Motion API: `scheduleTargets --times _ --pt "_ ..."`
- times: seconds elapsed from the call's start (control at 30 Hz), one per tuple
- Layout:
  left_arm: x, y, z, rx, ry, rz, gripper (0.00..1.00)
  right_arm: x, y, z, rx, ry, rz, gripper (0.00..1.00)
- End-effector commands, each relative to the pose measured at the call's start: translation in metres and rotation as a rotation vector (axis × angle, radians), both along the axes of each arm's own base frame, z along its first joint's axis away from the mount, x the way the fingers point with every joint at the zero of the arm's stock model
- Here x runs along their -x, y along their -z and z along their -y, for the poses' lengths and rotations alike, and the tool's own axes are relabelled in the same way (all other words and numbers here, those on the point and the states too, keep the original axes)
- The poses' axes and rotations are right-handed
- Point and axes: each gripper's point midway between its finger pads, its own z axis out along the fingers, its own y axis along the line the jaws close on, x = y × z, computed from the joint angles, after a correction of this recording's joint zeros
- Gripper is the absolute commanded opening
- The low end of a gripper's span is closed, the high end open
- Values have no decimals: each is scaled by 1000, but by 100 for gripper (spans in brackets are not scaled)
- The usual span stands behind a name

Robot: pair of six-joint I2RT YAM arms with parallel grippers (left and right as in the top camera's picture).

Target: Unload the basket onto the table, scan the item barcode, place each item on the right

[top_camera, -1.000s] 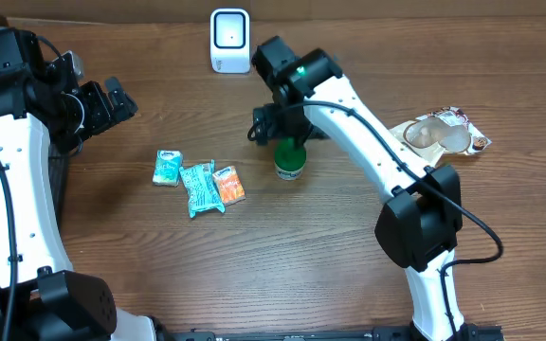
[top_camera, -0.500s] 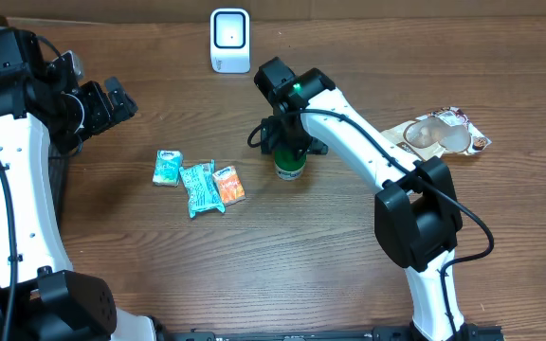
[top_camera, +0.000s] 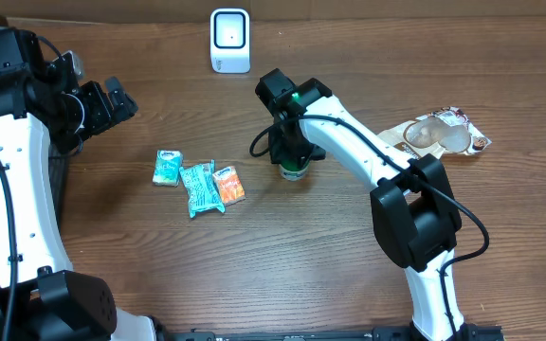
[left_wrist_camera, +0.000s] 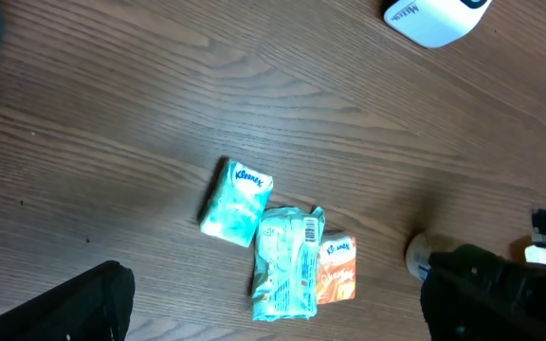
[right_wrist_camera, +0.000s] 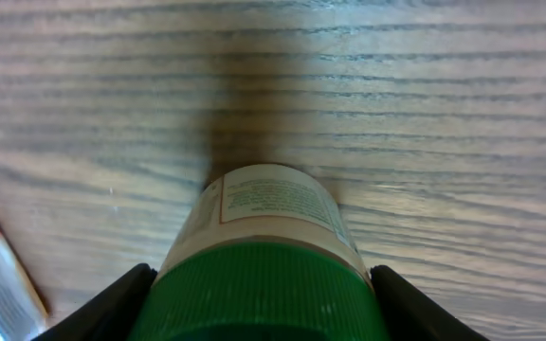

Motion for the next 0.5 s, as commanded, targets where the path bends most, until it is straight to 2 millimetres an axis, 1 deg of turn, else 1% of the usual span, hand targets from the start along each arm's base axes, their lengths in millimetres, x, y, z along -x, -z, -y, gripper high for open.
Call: scheduleTargets --times 0.0,0.1,0.17,0.33,0.47 --pt "-1 1 2 -7 17 1 100 -17 -39 -22 -64 -247 85 60" --pt "-1 1 2 -7 17 1 100 -12 -57 -41 -130 -451 90 61" --pt "-1 1 2 -7 17 1 100 -9 -62 -48 -141 -575 97 60" --pt "-1 1 2 -7 17 1 99 0 -61 -45 -93 -868 91 61" --pt "-1 1 2 -7 17 1 99 -1 -61 -45 -92 -883 94 61"
